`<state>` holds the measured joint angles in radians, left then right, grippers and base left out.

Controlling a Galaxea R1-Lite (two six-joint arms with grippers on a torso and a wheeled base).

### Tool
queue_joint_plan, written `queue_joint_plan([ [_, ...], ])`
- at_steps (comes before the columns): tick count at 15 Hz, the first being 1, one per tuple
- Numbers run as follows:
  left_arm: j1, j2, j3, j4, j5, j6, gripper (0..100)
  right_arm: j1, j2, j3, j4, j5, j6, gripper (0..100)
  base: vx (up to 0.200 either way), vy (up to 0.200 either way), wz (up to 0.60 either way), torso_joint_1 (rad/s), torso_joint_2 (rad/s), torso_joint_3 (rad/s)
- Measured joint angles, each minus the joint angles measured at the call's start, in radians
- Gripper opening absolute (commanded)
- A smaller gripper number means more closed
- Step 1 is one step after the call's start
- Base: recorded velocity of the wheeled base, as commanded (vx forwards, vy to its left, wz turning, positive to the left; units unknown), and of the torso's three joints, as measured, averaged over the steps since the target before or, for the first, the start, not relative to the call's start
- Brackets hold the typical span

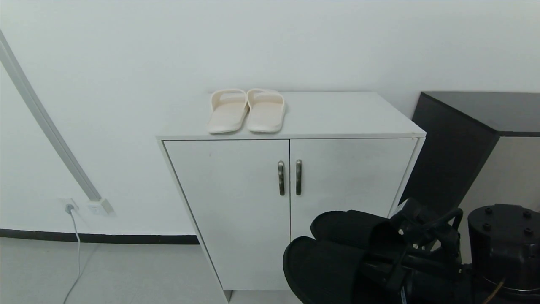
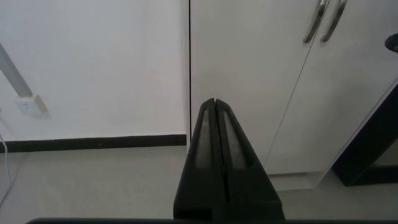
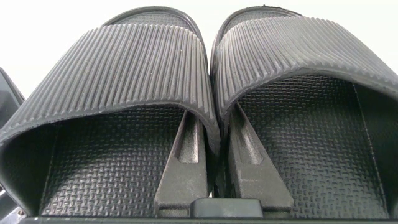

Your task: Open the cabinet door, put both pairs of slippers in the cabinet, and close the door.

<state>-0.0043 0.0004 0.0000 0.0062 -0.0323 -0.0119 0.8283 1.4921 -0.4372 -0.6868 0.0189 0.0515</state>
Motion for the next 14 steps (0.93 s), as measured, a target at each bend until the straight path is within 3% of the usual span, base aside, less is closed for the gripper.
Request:
queue_joint_plan([
  [8, 0.0, 0.0, 0.0, 0.001, -0.005, 0.018, 0, 0.002, 0.001, 0.008, 0.0, -0.003, -0.001, 0, 0.0, 0.0, 0.0, -0.122, 0.47, 0.339],
  [14, 0.0, 0.0, 0.0, 0.003, -0.008, 0.018, 0, 0.004, 0.001, 0.018, 0.001, -0.003, -0.021, 0, 0.0, 0.0, 0.0, -0.033, 0.41, 0.373],
])
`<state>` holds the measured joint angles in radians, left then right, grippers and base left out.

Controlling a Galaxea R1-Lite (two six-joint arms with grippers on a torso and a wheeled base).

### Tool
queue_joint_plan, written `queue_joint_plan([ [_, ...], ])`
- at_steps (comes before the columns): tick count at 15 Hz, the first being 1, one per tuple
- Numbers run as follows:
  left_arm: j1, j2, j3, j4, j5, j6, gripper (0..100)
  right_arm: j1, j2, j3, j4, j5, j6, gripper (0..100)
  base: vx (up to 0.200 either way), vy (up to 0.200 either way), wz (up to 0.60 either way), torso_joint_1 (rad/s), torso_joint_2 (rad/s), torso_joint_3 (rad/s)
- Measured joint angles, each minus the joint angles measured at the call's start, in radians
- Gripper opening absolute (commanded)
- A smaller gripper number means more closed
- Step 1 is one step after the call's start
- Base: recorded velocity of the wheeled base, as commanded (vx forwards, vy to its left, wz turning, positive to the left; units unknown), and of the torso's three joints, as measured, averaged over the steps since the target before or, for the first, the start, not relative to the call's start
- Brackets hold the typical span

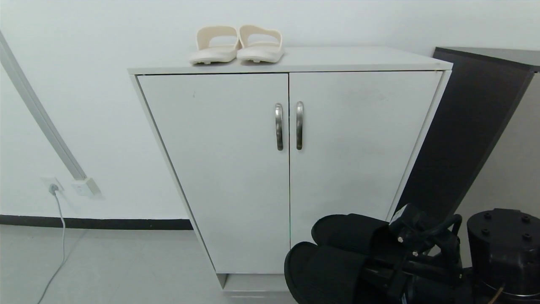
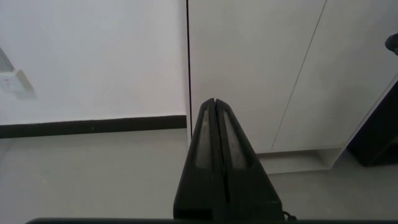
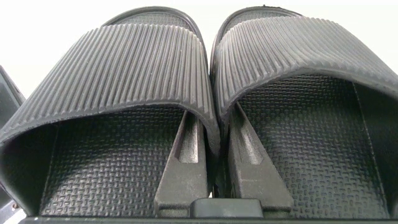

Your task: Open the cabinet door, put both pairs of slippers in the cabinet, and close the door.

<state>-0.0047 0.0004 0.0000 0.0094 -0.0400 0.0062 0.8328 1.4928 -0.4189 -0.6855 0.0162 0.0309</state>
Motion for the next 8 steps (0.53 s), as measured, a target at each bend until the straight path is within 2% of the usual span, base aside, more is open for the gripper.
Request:
queue_joint_plan([
  [1, 0.0, 0.0, 0.0, 0.0, 0.0, -0.001, 100, 0.0, 0.001, 0.0, -0.002, 0.001, 0.0, 0, 0.0, 0.0, 0.0, 0.002, 0.16, 0.154],
  [8, 0.0, 0.0, 0.0, -0.002, 0.0, -0.002, 100, 0.0, 0.001, 0.001, -0.002, -0.001, 0.0, 0, 0.0, 0.0, 0.0, -0.001, 0.02, 0.02],
])
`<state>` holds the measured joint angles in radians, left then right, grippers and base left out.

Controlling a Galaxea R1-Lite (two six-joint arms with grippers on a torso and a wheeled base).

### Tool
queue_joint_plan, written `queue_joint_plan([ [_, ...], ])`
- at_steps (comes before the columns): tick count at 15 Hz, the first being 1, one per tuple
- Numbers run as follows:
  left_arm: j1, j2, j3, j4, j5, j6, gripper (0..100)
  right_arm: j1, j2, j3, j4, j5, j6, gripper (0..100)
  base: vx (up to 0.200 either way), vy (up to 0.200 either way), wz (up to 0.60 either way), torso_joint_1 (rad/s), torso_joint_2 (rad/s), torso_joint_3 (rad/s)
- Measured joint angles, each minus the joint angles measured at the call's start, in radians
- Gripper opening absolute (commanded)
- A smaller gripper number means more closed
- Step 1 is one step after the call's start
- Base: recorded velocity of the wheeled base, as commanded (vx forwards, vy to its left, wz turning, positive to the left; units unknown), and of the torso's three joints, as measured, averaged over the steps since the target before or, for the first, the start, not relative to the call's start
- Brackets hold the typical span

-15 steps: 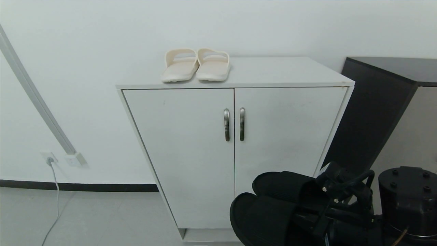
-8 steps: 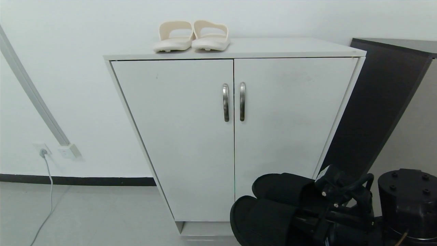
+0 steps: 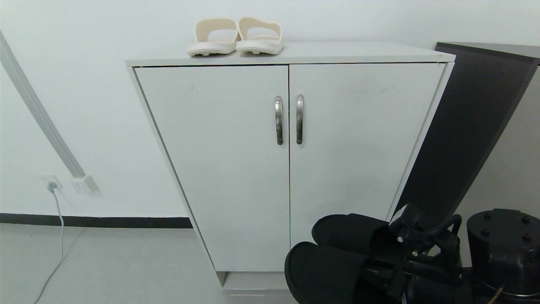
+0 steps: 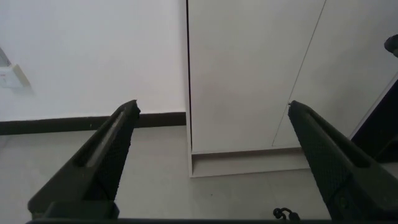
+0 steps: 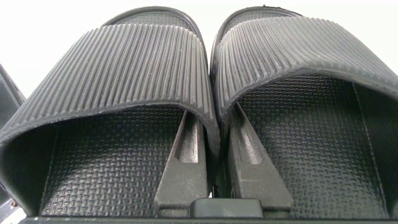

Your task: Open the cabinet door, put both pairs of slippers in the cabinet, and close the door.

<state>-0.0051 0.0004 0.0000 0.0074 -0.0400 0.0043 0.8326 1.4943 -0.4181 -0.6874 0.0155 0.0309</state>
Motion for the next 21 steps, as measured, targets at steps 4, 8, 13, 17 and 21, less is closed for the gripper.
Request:
queue_joint_plan([
  [4, 0.0, 0.0, 0.0, 0.0, -0.001, 0.004, 100, -0.001, 0.0, 0.001, 0.001, 0.0, 0.0, 0, 0.0, 0.0, 0.0, 0.0, 0.0, 0.0],
  [8, 0.001, 0.0, -0.001, 0.001, -0.002, 0.008, 100, 0.002, 0.001, 0.013, 0.001, -0.004, -0.046, 0, 0.0, 0.0, 0.0, 0.0, 0.0, 0.0],
  [13, 0.0, 0.006, -0.002, -0.002, 0.043, 0.014, 100, 0.002, 0.002, 0.017, -0.001, 0.001, -0.044, 0, 0.0, 0.0, 0.0, 0.0, 0.0, 0.0],
  [17, 0.001, 0.048, -0.166, -0.02, 0.05, 0.054, 100, 0.002, 0.0, 0.019, -0.011, 0.001, -0.05, 0, 0.0, 0.0, 0.0, 0.0, 0.0, 0.0],
  [21, -0.004, 0.232, -0.236, -0.013, -0.109, 0.097, 100, 0.003, -0.006, 0.022, -0.018, 0.001, -0.052, 0, 0.0, 0.0, 0.0, 0.0, 0.0, 0.0],
])
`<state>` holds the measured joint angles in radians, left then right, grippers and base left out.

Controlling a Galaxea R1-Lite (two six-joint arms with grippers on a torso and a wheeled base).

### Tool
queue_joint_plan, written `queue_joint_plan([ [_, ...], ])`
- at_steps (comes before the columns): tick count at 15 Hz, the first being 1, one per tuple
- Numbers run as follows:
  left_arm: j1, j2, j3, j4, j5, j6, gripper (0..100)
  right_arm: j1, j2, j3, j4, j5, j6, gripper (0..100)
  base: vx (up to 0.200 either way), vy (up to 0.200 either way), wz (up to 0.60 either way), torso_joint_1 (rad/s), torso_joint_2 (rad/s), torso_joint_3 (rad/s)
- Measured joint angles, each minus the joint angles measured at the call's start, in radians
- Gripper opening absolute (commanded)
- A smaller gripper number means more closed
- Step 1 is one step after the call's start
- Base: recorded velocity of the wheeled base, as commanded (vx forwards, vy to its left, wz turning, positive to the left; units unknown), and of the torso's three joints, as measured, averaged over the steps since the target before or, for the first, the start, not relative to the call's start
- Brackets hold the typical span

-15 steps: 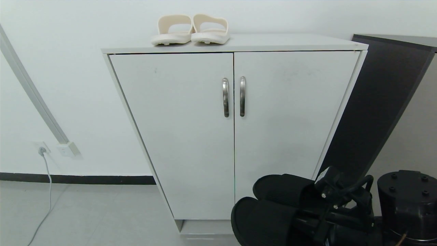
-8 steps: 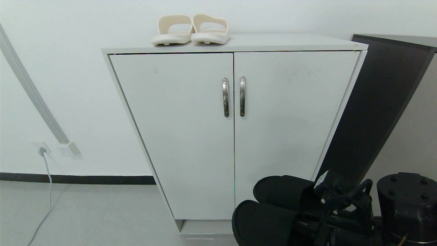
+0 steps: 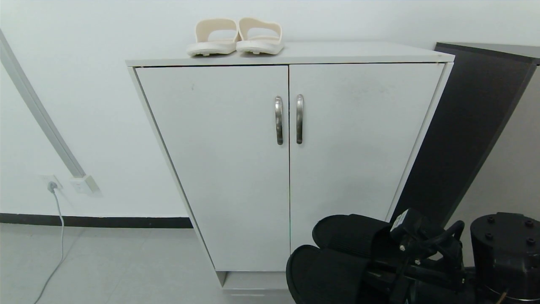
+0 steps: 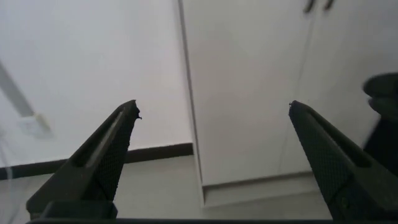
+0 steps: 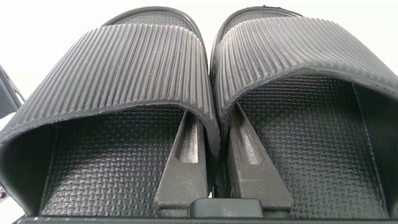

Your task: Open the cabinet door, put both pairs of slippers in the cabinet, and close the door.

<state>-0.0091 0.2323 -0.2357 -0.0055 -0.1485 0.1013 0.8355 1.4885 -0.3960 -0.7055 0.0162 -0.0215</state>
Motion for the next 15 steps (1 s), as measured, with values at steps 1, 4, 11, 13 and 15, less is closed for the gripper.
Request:
queue_joint_plan([
  [1, -0.001, 0.043, -0.007, 0.0, -0.047, 0.003, 100, 0.001, -0.001, 0.0, 0.0, 0.0, -0.001, 0, 0.0, 0.0, 0.0, 0.0, 0.0, 0.0],
  [4, -0.002, 0.155, -0.033, -0.048, -0.14, 0.004, 100, 0.004, -0.002, -0.001, 0.0, 0.0, -0.001, 0, 0.0, 0.0, 0.0, 0.0, 0.0, 0.0],
  [11, -0.121, 0.53, -0.067, -0.455, -0.23, -0.063, 100, 0.004, -0.001, -0.002, 0.0, 0.0, 0.001, 0, 0.0, 0.0, 0.0, 0.0, 0.0, 0.0],
  [13, -0.255, 0.66, -0.098, -0.558, -0.186, -0.101, 100, 0.004, -0.001, -0.003, 0.0, 0.0, 0.004, 0, 0.0, 0.0, 0.0, 0.0, 0.0, 0.0],
  [15, -0.398, 0.771, -0.146, -0.611, -0.117, -0.114, 100, 0.004, -0.001, -0.003, 0.0, 0.001, 0.008, 0, 0.0, 0.0, 0.0, 0.0, 0.0, 0.0],
])
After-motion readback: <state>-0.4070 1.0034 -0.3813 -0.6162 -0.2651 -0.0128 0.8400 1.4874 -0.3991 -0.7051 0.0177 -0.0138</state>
